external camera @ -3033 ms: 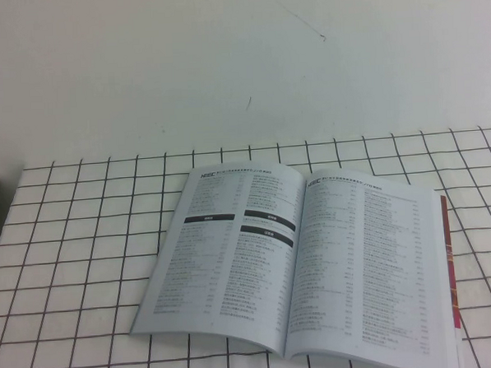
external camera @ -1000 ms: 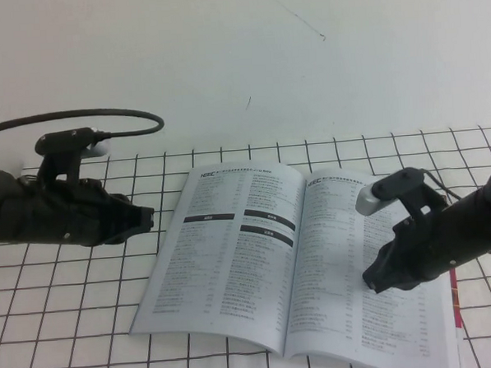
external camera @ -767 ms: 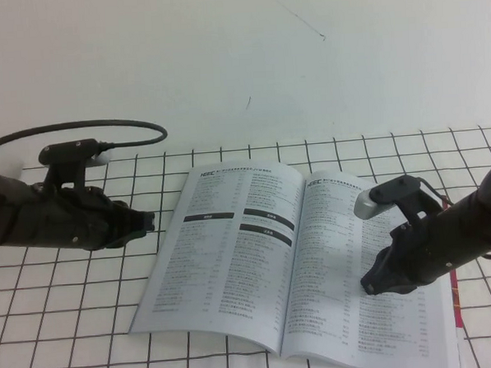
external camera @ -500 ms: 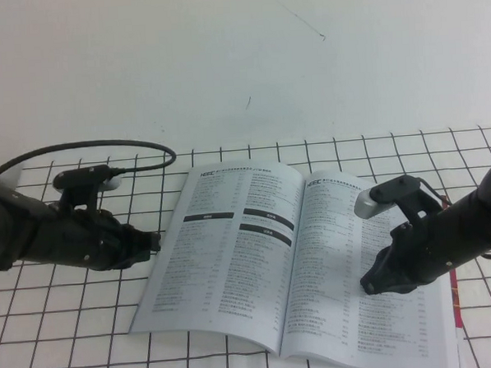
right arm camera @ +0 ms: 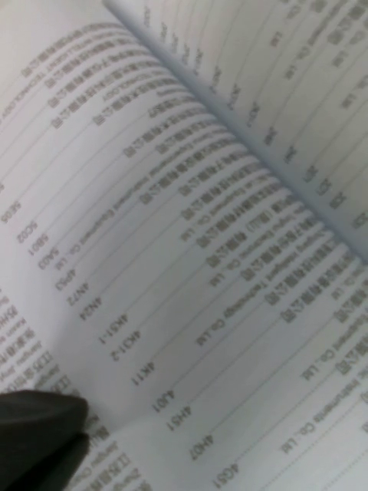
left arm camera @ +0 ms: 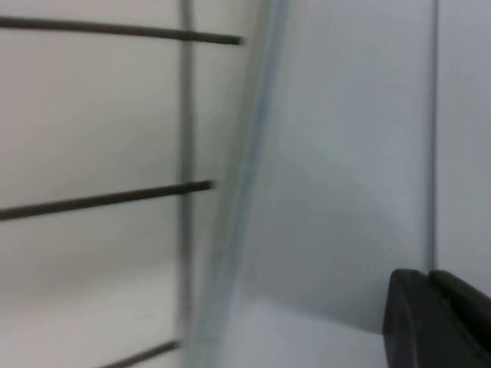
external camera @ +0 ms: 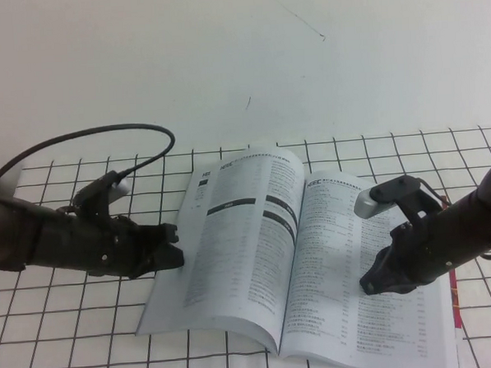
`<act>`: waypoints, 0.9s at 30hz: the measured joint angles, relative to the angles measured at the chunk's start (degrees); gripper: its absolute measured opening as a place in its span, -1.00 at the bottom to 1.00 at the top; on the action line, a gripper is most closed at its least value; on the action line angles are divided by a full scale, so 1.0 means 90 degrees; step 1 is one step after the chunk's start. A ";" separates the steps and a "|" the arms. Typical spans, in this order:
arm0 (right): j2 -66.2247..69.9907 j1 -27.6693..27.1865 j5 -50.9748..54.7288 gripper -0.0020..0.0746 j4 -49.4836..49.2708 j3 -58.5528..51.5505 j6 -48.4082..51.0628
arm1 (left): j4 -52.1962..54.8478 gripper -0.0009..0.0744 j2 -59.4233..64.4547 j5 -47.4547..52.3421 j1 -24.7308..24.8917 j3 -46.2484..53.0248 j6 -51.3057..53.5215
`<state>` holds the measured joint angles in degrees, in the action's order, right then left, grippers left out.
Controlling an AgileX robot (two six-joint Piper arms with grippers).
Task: Close book
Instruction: 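Close the open booklet and leave it lying on the table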
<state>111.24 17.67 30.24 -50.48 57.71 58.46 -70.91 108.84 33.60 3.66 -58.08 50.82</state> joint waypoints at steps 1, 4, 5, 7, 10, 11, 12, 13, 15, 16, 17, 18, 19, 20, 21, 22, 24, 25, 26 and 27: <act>0.0000 -0.0011 0.0000 -0.95 -0.0005 0.0000 0.0000 | -0.0269 -0.99 0.0000 0.0233 0.0000 0.0000 0.0089; 0.0013 -0.0011 0.0003 -0.95 -0.0059 0.0000 0.0000 | -0.1143 -0.99 0.0000 0.1168 0.0026 0.0000 0.0558; 0.0013 -0.0011 0.0026 -0.95 -0.0096 0.0000 0.0000 | -0.1425 -0.99 0.0000 0.1439 0.0055 0.0000 0.0759; 0.0026 -0.0011 0.0029 -0.95 -0.0137 0.0000 0.0000 | -0.1761 -0.99 0.0000 0.1674 0.0124 0.0000 0.1067; 0.0026 -0.0011 0.0029 -0.95 -0.0159 0.0000 0.0000 | -0.1675 -0.99 -0.0059 0.1279 0.0135 0.0000 0.1261; 0.0038 -0.0011 0.0044 -0.95 -0.0159 0.0000 0.0000 | -0.1422 -0.99 -0.0115 0.0882 0.0135 0.0000 0.1227; 0.0038 -0.0011 0.0055 -0.95 -0.0166 0.0000 0.0000 | -0.1199 -0.99 -0.0156 0.0557 0.0135 0.0000 0.1188; 0.0038 -0.0011 0.0055 -0.95 -0.0175 0.0000 0.0000 | -0.0874 -0.99 -0.0202 0.0225 0.0135 0.0000 0.1125; 0.0046 -0.0011 0.0077 -0.95 -0.0191 0.0000 0.0000 | -0.0259 -0.99 -0.0336 -0.0556 0.0135 0.0000 0.0922; 0.0046 -0.0011 0.0077 -0.95 -0.0197 0.0000 0.0000 | -0.0063 -0.99 -0.0378 -0.0817 0.0135 0.0000 0.0837; 0.0046 -0.0011 0.0077 -0.95 -0.0206 0.0000 0.0000 | 0.0137 -0.99 -0.0413 -0.1096 0.0135 0.0000 0.0741; 0.0052 -0.0011 0.0077 -0.95 -0.0206 0.0000 0.0000 | 0.0264 -0.99 -0.0421 -0.1308 0.0135 0.0000 0.0698; 0.0052 -0.0011 0.0077 -0.95 -0.0213 0.0000 0.0000 | 0.0384 -0.99 -0.0425 -0.1471 0.0135 0.0000 0.0658; 0.0052 -0.0011 0.0077 -0.95 -0.0224 0.0000 0.0000 | 0.0478 -0.99 -0.0425 -0.1597 0.0135 0.0000 0.0634; 0.0052 -0.0011 0.0077 -0.95 -0.0222 0.0000 -0.0009 | 0.0544 -0.99 -0.0398 -0.1699 0.0135 0.0000 0.0616; 0.0052 -0.0011 0.0077 -0.95 -0.0222 0.0000 -0.0009 | 0.0587 -0.99 -0.0348 -0.1779 0.0135 0.0000 0.0618; 0.0052 -0.0011 0.0081 -0.95 -0.0222 0.0000 -0.0009 | 0.0627 -0.99 -0.0187 -0.1953 0.0135 0.0000 0.0603; 0.0052 -0.0011 0.0092 -0.95 -0.0222 0.0000 -0.0009 | 0.0627 -0.99 -0.0088 -0.2000 0.0135 0.0000 0.0603; 0.0052 -0.0011 0.0091 -0.95 -0.0222 0.0000 -0.0009 | 0.0639 -0.99 0.0016 -0.2063 0.0135 0.0000 0.0589; 0.0052 -0.0011 0.0091 -0.95 -0.0222 0.0000 -0.0009 | 0.0639 -0.99 0.0119 -0.2092 0.0135 0.0000 0.0589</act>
<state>111.71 17.58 31.07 -52.48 57.71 58.38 -65.16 109.91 14.78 4.87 -58.08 56.12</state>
